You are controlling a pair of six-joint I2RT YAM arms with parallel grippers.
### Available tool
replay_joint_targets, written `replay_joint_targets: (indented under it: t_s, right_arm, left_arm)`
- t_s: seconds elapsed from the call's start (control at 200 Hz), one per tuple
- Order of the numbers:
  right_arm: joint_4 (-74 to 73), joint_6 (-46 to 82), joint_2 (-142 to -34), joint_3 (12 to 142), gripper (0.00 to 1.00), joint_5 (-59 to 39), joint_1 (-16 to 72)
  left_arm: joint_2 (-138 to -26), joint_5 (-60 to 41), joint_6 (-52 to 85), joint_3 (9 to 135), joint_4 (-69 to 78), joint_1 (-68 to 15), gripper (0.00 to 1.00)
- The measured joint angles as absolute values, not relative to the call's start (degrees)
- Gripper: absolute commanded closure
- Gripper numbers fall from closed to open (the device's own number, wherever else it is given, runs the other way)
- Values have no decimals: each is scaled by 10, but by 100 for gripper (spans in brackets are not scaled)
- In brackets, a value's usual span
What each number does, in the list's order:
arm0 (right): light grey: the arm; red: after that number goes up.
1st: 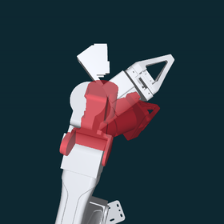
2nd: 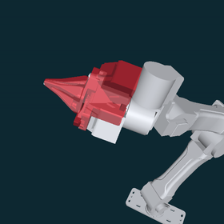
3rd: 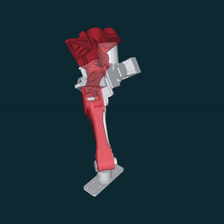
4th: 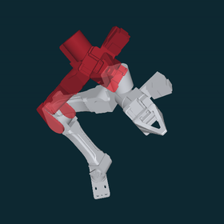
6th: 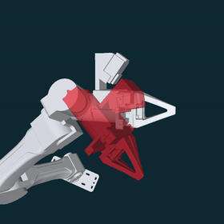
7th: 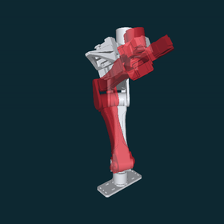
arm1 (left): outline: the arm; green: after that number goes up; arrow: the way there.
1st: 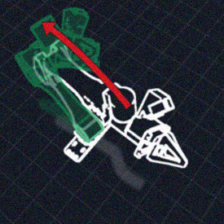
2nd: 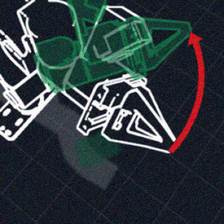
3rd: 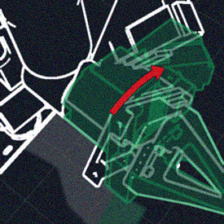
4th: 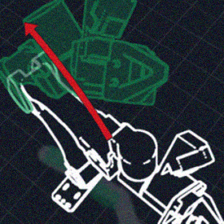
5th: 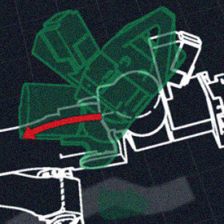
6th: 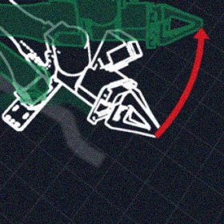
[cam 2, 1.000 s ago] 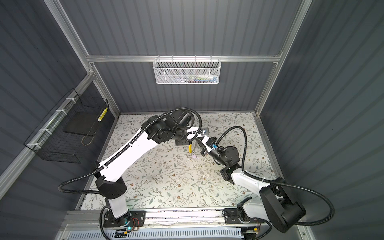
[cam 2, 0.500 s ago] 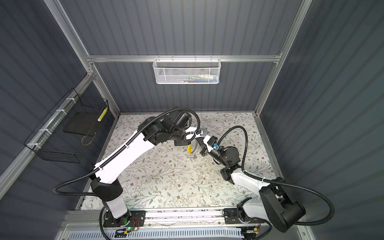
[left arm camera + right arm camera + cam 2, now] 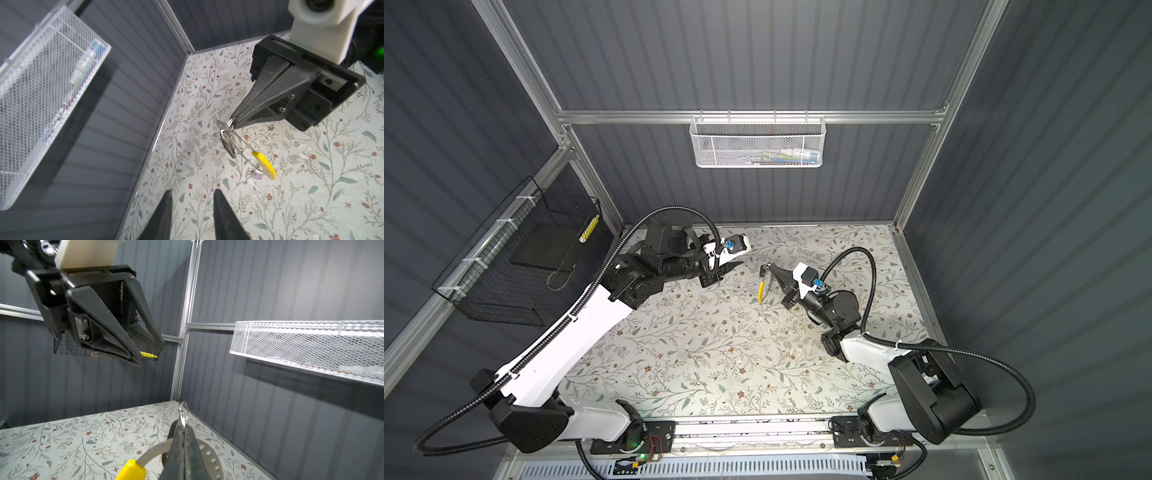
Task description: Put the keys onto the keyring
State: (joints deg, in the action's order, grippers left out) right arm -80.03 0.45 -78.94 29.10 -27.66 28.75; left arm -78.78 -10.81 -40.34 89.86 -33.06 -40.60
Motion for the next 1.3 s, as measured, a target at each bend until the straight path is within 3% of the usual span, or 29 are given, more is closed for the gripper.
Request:
replay_joint_targets:
  t_s: [0.155, 0.39, 0.875, 1.301]
  right_arm:
    - [-810, 15, -789, 310, 100, -295, 286]
    - [-777, 15, -783, 327, 100, -322, 280]
    - [-684, 4, -759, 346, 100, -354, 274]
    - [-681, 20, -758, 348, 100, -337, 271]
  left_arm:
    - [-781, -164, -385, 838, -245, -402, 62]
    - [-785, -205, -416, 822, -215, -396, 65]
    - [-827, -222, -569, 856, -238, -396, 67]
    - [-845, -226, -615, 881, -282, -396, 76]
